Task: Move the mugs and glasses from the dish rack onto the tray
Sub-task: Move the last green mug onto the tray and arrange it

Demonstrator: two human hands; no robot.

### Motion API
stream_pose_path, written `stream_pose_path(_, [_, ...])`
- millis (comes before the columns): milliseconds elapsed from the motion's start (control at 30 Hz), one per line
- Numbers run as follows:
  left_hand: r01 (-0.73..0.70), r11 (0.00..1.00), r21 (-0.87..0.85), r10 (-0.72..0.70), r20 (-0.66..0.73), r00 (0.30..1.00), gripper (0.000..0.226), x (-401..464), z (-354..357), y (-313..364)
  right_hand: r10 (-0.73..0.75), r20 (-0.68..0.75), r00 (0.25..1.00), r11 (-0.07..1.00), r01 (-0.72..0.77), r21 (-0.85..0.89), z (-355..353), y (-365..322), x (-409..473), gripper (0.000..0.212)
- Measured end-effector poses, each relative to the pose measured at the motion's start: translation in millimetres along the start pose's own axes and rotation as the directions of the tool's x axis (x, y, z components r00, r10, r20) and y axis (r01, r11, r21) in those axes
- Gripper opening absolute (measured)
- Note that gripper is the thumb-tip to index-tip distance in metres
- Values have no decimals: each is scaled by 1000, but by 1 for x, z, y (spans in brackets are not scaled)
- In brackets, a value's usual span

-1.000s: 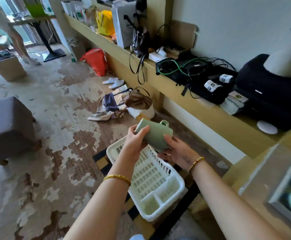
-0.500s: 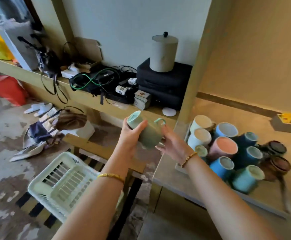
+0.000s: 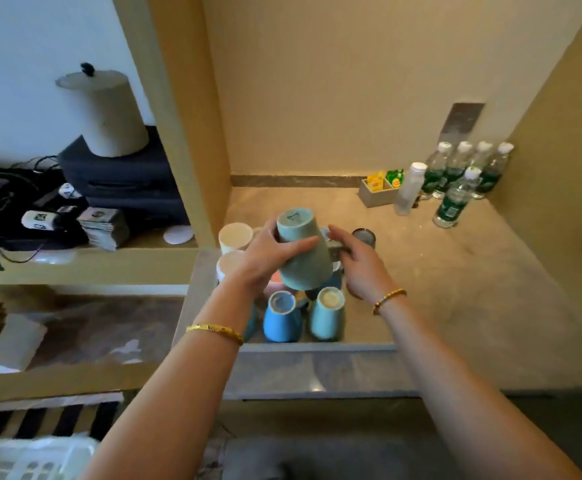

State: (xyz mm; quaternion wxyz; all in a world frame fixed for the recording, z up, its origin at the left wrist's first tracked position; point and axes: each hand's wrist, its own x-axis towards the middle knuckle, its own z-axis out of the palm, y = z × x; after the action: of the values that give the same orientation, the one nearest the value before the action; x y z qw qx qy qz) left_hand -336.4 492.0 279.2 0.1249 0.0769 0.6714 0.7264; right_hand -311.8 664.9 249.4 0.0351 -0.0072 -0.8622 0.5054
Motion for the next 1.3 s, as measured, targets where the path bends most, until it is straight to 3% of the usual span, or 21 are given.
stream_pose_path(167, [18,992,124,-45,218,975,45,34,52,-4,133,-43,990,960,-140,-241,-51,35,0,35])
stream_pose_path(367, [-49,956,289,-50,326,944,47,61,97,-24,216,-87,973,825,-229,-517,-84,74,-3,26])
stream_pose_path(467, [-68,902,426,-97,354,930,56,66,107,-41,290,-34,956,747,-248,-617,-88,90,-3,24])
stream_pose_path(600, [-75,814,577,-158,343,926,63,67,111,-67,395,83,915,729,-257,-634,-85,110,4,23])
stream_pose_path(733, [-108,729,676,-162,322,933,67,61,114,-82,389,190,901,708,-160,-688,-83,126,15,21])
stream_pose_path(867, [-40,643,765,-228,241,943,69,54,122,-93,347,291,892,691,-33,-722,-77,144,23,20])
stream_pose_path(1000, [-7,575,818,-284,208,936,57,49,125,-98,290,361,887,649,95,-755,-75,153,30,21])
stream_pose_path(1167, [6,480,877,-245,127,961,55,39,136,-109,225,454,862,575,258,-776,-72,164,34,30])
stream_pose_path(1300, [37,406,913,-228,62,972,51,37,148,-116,173,467,867,569,299,-766,-70,169,35,23])
